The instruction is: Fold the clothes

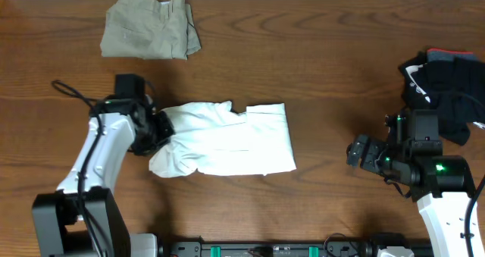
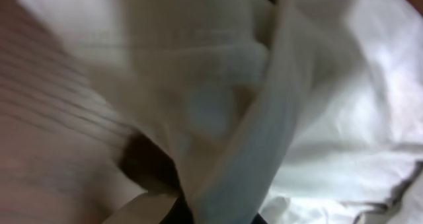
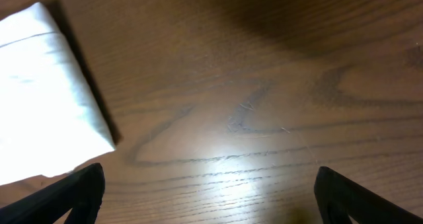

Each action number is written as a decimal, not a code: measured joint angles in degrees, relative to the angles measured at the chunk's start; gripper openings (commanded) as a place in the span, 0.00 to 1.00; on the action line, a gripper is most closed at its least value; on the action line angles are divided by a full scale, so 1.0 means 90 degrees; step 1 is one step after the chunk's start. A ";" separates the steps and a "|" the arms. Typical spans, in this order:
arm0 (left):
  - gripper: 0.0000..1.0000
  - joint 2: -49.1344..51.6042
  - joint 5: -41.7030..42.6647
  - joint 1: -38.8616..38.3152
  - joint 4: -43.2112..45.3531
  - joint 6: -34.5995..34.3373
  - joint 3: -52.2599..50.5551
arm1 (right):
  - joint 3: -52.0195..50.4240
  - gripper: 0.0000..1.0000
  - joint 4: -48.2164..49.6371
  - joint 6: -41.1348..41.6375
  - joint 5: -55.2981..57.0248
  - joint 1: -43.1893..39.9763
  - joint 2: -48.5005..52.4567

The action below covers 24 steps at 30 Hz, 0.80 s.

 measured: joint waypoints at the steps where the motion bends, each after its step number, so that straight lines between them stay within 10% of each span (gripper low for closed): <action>1: 0.17 0.0034 -0.0002 0.0097 0.0002 0.0022 0.0000 | 0.0000 0.99 0.0000 0.0000 0.0000 0.0000 0.0002; 7: 0.98 0.0095 0.0002 0.0396 0.0007 0.0022 0.0000 | 0.0000 0.99 0.0000 0.0000 0.0000 0.0000 0.0002; 24: 0.98 0.0095 0.0141 0.0971 0.0357 0.0559 -0.0134 | 0.0000 0.99 -0.0027 0.0000 0.0000 0.0000 0.0002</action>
